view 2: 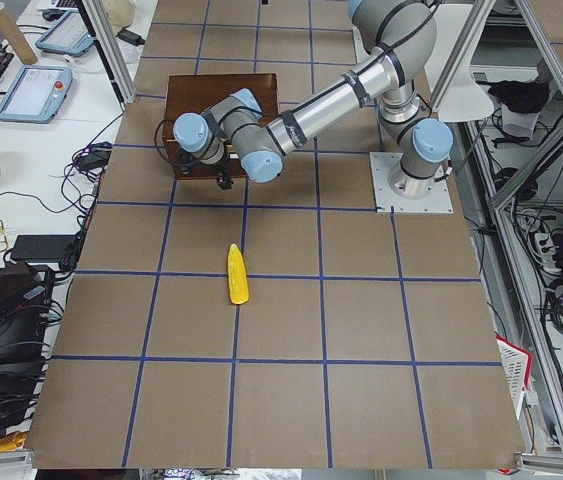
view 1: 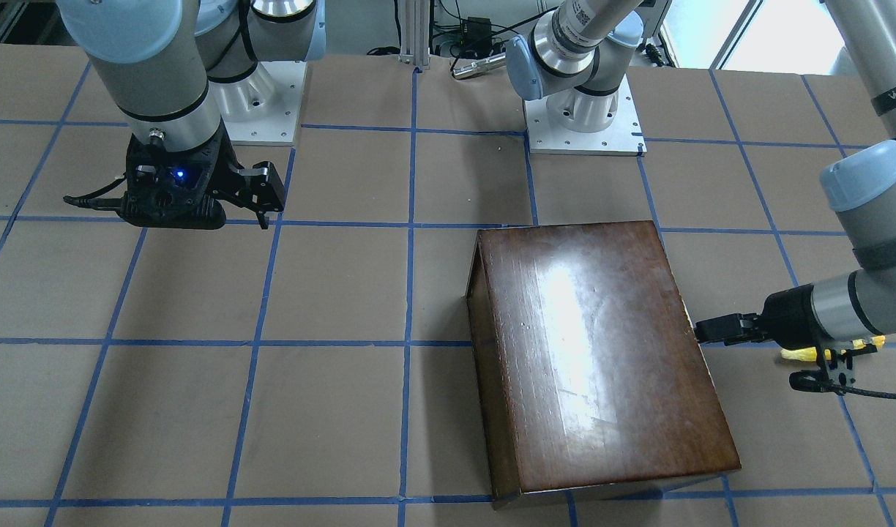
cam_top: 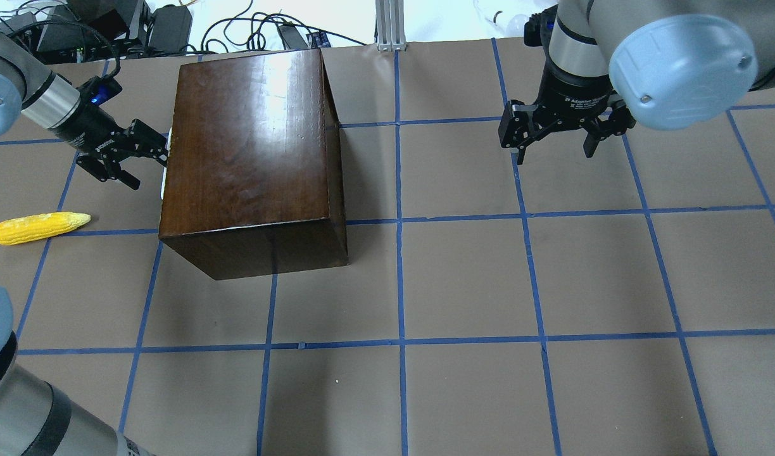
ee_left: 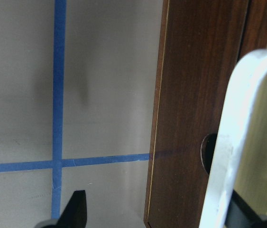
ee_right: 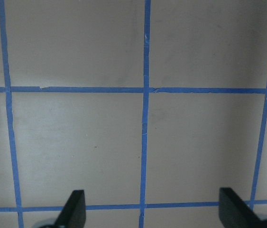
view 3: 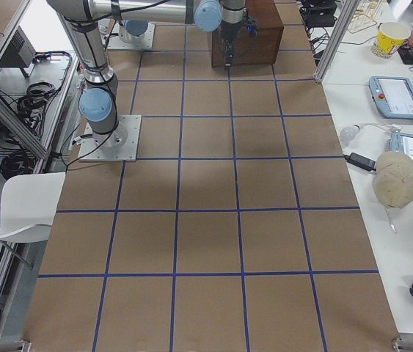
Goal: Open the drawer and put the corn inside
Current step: 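Pull the drawer outward with the left gripper, away from the cabinet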
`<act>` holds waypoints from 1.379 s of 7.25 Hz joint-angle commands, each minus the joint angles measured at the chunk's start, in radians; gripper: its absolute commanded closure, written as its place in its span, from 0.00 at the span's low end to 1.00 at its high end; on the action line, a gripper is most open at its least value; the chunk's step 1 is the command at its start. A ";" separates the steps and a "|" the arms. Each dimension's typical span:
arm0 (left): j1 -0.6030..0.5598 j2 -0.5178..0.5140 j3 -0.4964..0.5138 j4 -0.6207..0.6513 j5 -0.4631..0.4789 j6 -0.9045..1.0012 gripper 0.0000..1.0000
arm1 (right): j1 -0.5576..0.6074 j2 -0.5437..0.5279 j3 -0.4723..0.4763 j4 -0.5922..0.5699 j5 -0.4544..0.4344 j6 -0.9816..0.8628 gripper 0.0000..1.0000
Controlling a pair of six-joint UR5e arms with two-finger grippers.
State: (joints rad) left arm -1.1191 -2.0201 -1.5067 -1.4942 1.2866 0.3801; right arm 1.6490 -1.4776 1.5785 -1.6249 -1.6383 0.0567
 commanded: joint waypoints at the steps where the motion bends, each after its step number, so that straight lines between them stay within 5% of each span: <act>1: 0.004 0.000 -0.007 0.025 0.005 0.002 0.00 | 0.000 0.000 0.000 0.000 0.000 0.000 0.00; 10: 0.056 0.024 -0.032 0.112 0.066 0.008 0.00 | 0.000 0.000 0.000 -0.001 0.000 0.000 0.00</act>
State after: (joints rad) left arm -1.0773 -1.9988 -1.5402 -1.3816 1.3527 0.3879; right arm 1.6490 -1.4773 1.5779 -1.6251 -1.6383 0.0568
